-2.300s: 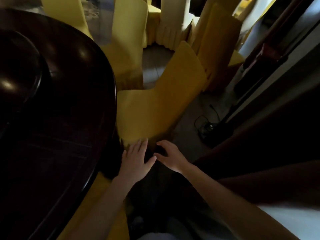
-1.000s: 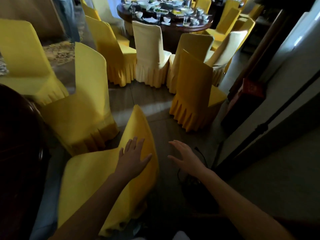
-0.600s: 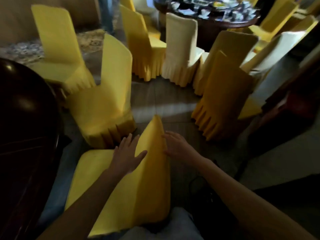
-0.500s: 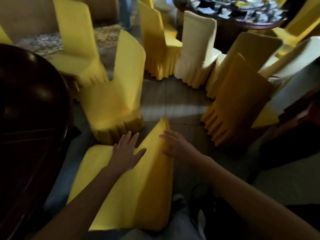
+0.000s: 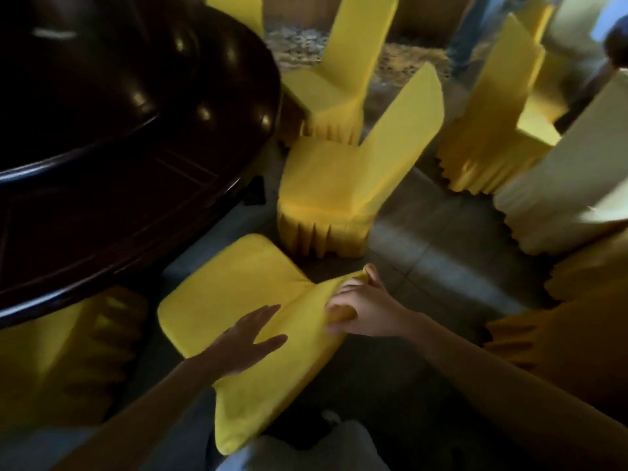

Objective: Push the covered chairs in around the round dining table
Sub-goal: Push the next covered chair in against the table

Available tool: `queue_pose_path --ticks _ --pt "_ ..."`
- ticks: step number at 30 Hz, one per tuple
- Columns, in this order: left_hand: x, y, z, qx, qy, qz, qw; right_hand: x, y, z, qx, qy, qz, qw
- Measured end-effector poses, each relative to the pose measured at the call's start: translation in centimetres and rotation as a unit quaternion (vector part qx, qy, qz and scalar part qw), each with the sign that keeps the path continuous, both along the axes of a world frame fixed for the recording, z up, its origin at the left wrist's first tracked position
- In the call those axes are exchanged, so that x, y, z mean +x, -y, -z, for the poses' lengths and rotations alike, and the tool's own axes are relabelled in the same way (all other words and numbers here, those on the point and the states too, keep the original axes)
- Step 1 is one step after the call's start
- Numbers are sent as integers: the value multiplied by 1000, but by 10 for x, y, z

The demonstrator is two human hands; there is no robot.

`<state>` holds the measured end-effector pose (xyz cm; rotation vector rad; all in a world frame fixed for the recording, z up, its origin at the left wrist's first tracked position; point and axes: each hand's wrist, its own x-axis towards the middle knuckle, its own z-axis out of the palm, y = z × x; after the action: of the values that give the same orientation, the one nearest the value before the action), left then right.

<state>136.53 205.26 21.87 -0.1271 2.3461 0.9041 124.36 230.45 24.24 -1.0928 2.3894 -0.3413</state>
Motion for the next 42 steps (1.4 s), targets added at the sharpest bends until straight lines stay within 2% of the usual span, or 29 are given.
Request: queue_pose_path --ticks 5,7,13,21,27,32,42 --pt "61 -21 7 67 65 -84 992 -9 -1 6 20 -59 -109 992" --pt "78 -36 5 70 59 -107 990 -9 -2 9 16 -89 -120 989" --pt "88 -58 -1 -68 -71 -133 986 -10 -6 19 -10 -139 -141 980" --pt "91 -61 7 -149 -191 -119 963 -18 -6 29 -51 -176 -150 972" --pt "69 -42 2 -151 -222 -128 955 -38 19 17 -10 -152 -137 979" --pt "41 -20 1 -176 -215 -159 948 -73 56 8 9 -79 -116 990" --pt "-5 36 -9 -178 -178 -281 926 -119 126 8 35 -58 -107 992"
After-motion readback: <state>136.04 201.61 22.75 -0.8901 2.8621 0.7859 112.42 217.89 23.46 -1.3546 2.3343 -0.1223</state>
